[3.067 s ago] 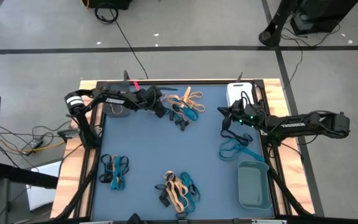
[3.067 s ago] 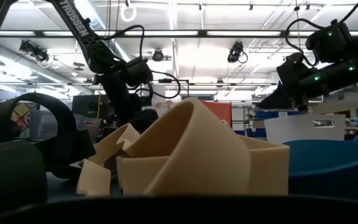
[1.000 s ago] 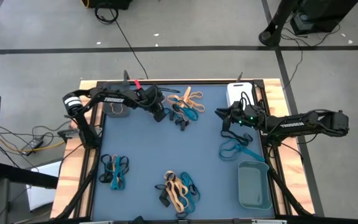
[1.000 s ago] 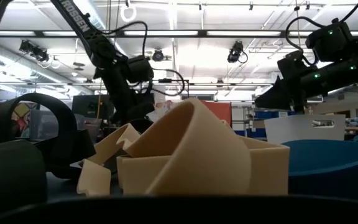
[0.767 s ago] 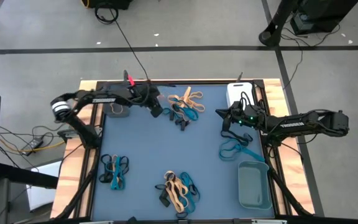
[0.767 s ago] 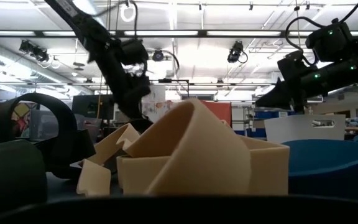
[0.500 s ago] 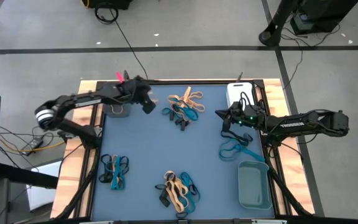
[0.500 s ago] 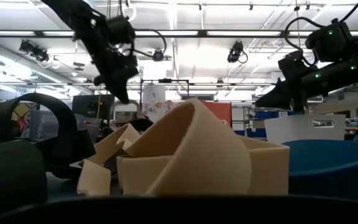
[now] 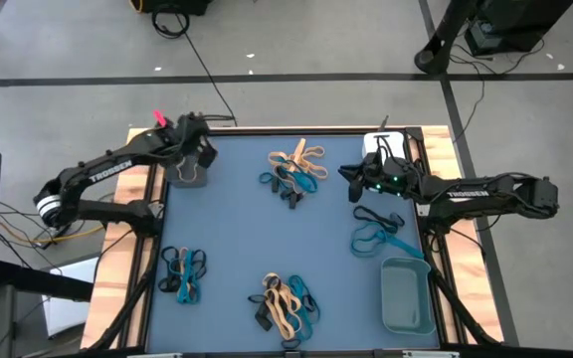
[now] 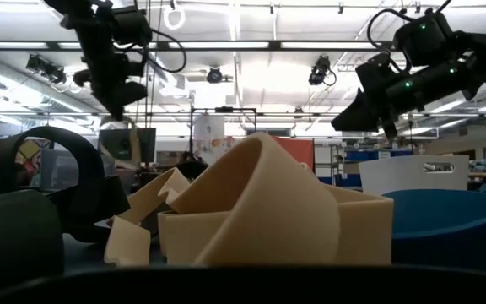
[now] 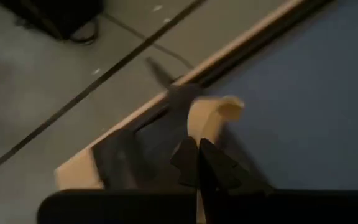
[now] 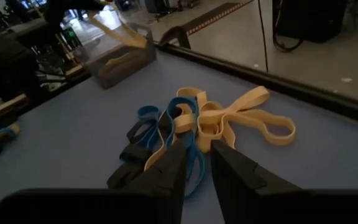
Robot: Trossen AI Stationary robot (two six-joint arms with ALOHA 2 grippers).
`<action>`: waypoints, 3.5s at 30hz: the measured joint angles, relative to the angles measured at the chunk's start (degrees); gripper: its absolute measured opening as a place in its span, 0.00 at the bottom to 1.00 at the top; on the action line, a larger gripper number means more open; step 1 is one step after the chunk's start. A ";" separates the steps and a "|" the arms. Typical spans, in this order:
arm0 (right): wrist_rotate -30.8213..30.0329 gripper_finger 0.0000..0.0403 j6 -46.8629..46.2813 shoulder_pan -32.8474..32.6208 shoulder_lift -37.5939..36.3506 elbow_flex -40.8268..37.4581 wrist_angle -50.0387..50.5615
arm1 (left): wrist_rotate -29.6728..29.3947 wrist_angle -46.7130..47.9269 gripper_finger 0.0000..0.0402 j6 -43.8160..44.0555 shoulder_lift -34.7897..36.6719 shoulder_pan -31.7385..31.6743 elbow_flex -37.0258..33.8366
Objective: Sort rubber bands into baskets
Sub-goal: Put the yellow rubber band into the black bin
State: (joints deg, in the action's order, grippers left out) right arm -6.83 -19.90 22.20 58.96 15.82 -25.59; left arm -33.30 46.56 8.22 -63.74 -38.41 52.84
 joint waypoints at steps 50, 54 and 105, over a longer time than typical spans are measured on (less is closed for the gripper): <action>1.20 0.20 21.99 2.44 41.96 33.84 34.48 | 40.87 -29.53 0.32 -12.43 -2.59 -4.75 -7.54; 0.05 0.18 22.95 2.49 42.88 34.07 34.17 | 40.93 -32.58 0.32 -12.52 -4.74 -2.32 -7.56; 2.29 0.04 27.73 5.06 41.73 33.90 35.03 | 40.64 -57.49 0.31 -12.50 -23.83 14.66 -7.56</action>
State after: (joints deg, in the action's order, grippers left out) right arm -4.54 7.83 27.25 100.69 49.71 9.44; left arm 7.34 -10.93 -4.27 -87.57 -23.74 45.28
